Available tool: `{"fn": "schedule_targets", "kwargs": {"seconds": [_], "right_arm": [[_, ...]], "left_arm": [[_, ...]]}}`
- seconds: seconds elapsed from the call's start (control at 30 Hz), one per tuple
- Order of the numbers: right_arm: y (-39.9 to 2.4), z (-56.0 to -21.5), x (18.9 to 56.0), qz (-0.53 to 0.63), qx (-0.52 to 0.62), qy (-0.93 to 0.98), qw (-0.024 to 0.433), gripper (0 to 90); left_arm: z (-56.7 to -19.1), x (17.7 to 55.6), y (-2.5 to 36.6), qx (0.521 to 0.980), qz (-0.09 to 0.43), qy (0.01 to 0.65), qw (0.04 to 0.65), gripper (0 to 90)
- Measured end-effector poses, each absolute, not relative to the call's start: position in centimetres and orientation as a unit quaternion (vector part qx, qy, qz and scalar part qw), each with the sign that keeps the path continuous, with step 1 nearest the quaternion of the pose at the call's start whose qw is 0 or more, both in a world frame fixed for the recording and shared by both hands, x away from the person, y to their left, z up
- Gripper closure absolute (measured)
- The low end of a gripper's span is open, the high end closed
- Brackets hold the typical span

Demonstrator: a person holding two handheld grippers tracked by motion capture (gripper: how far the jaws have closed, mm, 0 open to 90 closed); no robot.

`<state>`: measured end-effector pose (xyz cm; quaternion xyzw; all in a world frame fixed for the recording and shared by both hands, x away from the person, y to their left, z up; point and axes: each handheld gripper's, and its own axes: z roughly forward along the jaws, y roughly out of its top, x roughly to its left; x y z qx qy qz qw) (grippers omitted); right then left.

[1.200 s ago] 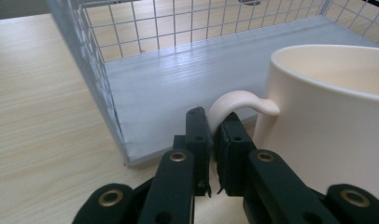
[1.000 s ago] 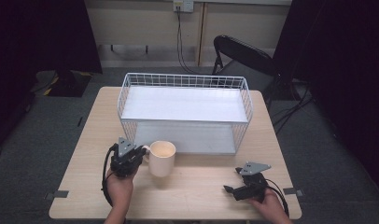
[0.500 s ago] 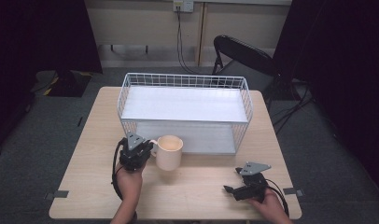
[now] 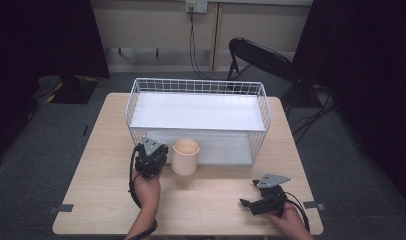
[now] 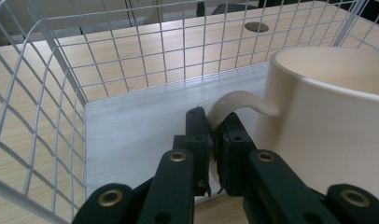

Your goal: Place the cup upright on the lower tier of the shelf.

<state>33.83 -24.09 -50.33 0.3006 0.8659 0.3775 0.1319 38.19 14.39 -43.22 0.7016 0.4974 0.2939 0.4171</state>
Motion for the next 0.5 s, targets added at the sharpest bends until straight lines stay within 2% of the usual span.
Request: {"fn": "schedule_targets", "kwargs": {"seconds": [0.5], "right_arm": [[-24.11,-50.33,33.80,0.378,0.300,0.866,0.132,12.6]], "left_arm": [[-43.40,39.21,13.89,0.684,0.316,0.514,0.410,83.6]]}}
